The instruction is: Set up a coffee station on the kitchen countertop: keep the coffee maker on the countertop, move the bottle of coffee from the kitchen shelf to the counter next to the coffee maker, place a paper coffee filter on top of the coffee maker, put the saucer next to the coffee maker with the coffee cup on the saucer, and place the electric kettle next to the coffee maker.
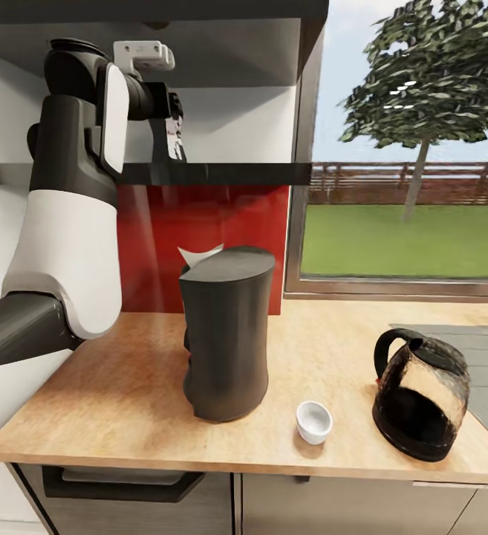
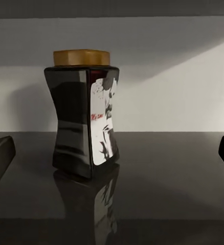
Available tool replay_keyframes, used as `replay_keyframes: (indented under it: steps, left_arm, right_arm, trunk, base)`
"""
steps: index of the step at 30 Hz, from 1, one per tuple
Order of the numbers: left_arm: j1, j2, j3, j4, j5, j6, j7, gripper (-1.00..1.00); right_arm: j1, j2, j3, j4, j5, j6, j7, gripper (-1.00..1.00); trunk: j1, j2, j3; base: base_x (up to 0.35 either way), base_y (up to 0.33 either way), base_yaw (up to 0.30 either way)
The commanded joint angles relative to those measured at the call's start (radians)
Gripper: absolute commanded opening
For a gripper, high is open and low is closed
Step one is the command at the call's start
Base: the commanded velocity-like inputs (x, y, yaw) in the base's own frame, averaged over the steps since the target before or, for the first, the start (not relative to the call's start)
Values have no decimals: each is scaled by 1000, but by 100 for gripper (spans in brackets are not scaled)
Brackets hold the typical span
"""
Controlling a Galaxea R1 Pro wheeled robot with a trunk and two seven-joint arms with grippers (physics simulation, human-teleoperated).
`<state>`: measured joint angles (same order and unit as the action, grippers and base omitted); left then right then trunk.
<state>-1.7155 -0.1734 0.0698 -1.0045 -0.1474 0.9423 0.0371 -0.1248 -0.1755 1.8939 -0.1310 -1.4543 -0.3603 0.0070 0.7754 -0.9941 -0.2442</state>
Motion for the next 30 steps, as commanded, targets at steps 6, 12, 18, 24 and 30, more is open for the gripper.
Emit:
replay_keyframes:
  steps: [6, 12, 18, 24, 30]
  left_arm:
    - [-1, -1, 2, -14, -4, 4, 1, 100]
    - [-1, -1, 2, -16, -4, 4, 1, 100]
    - [-1, -1, 2, -17, -4, 4, 1, 100]
    - [-1, -1, 2, -17, -4, 4, 1, 100]
    - [-3, -1, 5, -24, -10, 6, 34, 100]
  right_arm:
    - [0, -1, 7, -2, -11, -3, 1, 100]
    - [6, 0, 7, -3, -11, -3, 1, 100]
    - [18, 0, 18, -3, -11, -3, 1, 100]
    - [22, 1, 41, -3, -10, -3, 1, 100]
    - [18, 1, 49, -4, -9, 1, 4, 100]
  trunk:
    - [0, -1, -1]
    - [0, -1, -1]
    - [0, -1, -1]
    - [0, -1, -1]
    - [0, -1, -1]
  base:
    - [105, 0, 0]
    - [120, 0, 0]
    - [29, 0, 0]
    - [6, 0, 0]
    - [0, 0, 0]
